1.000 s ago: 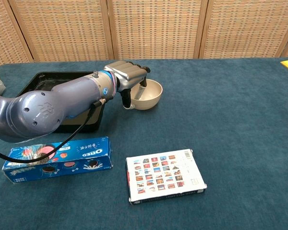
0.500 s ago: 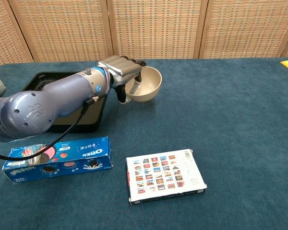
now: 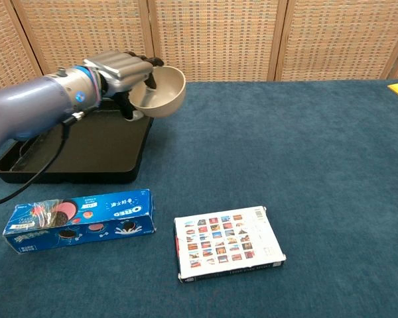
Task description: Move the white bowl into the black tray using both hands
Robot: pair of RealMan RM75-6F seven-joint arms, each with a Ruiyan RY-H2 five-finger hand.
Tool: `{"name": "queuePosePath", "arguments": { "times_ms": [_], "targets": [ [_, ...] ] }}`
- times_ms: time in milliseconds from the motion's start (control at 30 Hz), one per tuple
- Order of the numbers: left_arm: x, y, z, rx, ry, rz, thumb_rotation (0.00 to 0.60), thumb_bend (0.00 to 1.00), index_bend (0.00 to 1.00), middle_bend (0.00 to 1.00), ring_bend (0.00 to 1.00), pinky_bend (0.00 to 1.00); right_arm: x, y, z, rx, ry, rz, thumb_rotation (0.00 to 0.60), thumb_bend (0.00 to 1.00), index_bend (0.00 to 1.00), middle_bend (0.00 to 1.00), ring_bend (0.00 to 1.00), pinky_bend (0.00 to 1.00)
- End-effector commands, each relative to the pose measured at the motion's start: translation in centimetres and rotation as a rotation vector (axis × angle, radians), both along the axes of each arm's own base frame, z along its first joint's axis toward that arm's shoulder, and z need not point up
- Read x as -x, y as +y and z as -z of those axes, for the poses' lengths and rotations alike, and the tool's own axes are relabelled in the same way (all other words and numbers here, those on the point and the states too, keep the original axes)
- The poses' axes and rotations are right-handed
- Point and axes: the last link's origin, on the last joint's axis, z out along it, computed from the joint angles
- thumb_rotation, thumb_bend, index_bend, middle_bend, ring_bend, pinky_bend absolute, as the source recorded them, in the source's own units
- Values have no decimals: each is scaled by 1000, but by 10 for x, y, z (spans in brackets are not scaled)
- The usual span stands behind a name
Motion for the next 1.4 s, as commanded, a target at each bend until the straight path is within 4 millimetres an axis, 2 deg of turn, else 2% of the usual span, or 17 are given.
{"name": "queuePosePath", "arguments": {
  "times_ms": [33, 167, 233, 467, 633, 733, 833, 933, 1067, 1200, 1267, 1400],
  "targets": [
    [33, -6, -20, -16, 13, -54, 600, 400, 648, 0, 0, 0, -1, 1, 0, 1, 1, -4, 600, 209, 0, 0, 0, 0],
    [60, -9, -31, -18, 10, -116, 600, 400, 646, 0, 0, 0, -3, 2, 0, 1, 3, -8, 600, 209, 0, 0, 0, 0],
    [87, -15, -33, -5, 18, -176, 600, 400, 644, 0, 0, 0, -4, 3, 0, 2, 4, -11, 600, 208, 0, 0, 0, 0],
    [106, -16, -30, 6, 14, -209, 600, 400, 638, 0, 0, 0, -4, 2, 1, -2, 9, -9, 600, 208, 0, 0, 0, 0],
    [108, -14, -27, 10, 13, -211, 600, 400, 633, 0, 0, 0, -4, 2, 3, -5, 12, -8, 600, 209, 0, 0, 0, 0],
    [108, -12, -24, 14, 18, -213, 600, 399, 594, 0, 0, 0, -3, 2, 3, -5, 13, -6, 600, 208, 0, 0, 0, 0],
    [108, -10, -21, 17, 22, -220, 600, 384, 502, 0, 0, 0, -3, 1, 2, -4, 11, -4, 600, 208, 0, 0, 0, 0],
    [108, -9, -18, 20, 33, -231, 600, 323, 394, 0, 0, 0, -2, 1, 2, 0, 8, -6, 600, 209, 0, 0, 0, 0],
    [109, -9, -17, 15, 40, -241, 600, 315, 274, 0, 0, 0, -2, 1, 2, 1, 5, -6, 600, 208, 0, 0, 0, 0],
    [103, -11, -26, 0, -7, -232, 600, 315, 178, 0, 0, 0, -3, 1, 2, -2, 3, -13, 600, 208, 0, 0, 0, 0],
    [93, -18, -40, -18, -107, -219, 600, 311, 142, 0, 0, 0, -4, 2, 3, -3, 2, -17, 600, 208, 0, 0, 0, 0],
    [85, -38, -64, -20, -201, -192, 600, 294, 57, 0, 0, 0, -6, 3, 2, -3, -7, -22, 600, 208, 0, 0, 0, 0]
  ]
}}
